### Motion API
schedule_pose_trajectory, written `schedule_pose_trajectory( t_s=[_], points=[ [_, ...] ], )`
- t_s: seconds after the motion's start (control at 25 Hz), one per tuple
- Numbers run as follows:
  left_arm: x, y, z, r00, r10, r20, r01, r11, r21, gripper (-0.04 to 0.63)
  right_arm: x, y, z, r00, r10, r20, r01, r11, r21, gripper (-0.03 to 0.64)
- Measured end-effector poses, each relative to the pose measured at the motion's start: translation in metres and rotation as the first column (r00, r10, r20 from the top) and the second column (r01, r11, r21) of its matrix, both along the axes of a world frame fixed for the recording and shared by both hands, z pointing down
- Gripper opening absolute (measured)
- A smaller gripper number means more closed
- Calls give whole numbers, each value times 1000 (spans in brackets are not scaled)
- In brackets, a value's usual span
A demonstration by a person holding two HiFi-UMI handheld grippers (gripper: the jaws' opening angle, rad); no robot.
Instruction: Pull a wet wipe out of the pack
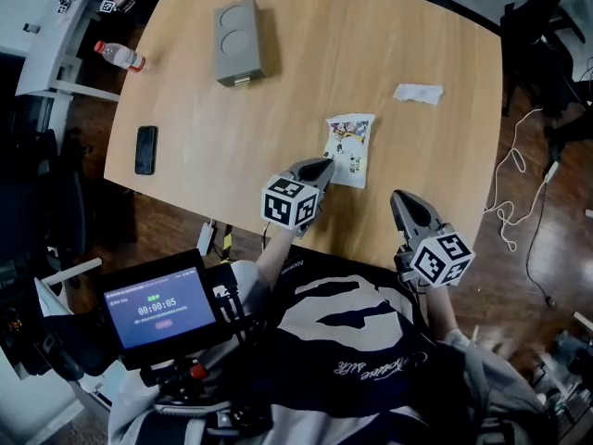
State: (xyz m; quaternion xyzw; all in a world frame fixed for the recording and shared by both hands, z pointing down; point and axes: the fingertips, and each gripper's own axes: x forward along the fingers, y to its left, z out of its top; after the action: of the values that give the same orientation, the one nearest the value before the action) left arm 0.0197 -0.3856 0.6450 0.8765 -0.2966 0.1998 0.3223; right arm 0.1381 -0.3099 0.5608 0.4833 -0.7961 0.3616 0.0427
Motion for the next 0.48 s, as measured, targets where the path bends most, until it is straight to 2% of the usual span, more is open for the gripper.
schedule_pose_trajectory(
  t_s=[0.16, 0.24, 0.4, 0.48],
  points=[
    [3, 5, 4, 996, 3, 92, -3, 1000, -1, 3, -5, -18, 3, 998, -48, -42, 50, 998, 27, -11],
    [5, 3, 9, 991, 9, 133, -8, 1000, -9, 3, -16, -36, 10, 989, -111, -99, 115, 993, 41, 77],
    [8, 1, 16, 985, 16, 172, -16, 1000, 0, 3, -39, -70, 26, 945, -220, -244, 240, 969, 55, 81],
    [8, 1, 16, 984, 12, 178, -15, 1000, 12, 3, -51, -81, 34, 907, -276, -319, 308, 950, 54, 120]
  ],
)
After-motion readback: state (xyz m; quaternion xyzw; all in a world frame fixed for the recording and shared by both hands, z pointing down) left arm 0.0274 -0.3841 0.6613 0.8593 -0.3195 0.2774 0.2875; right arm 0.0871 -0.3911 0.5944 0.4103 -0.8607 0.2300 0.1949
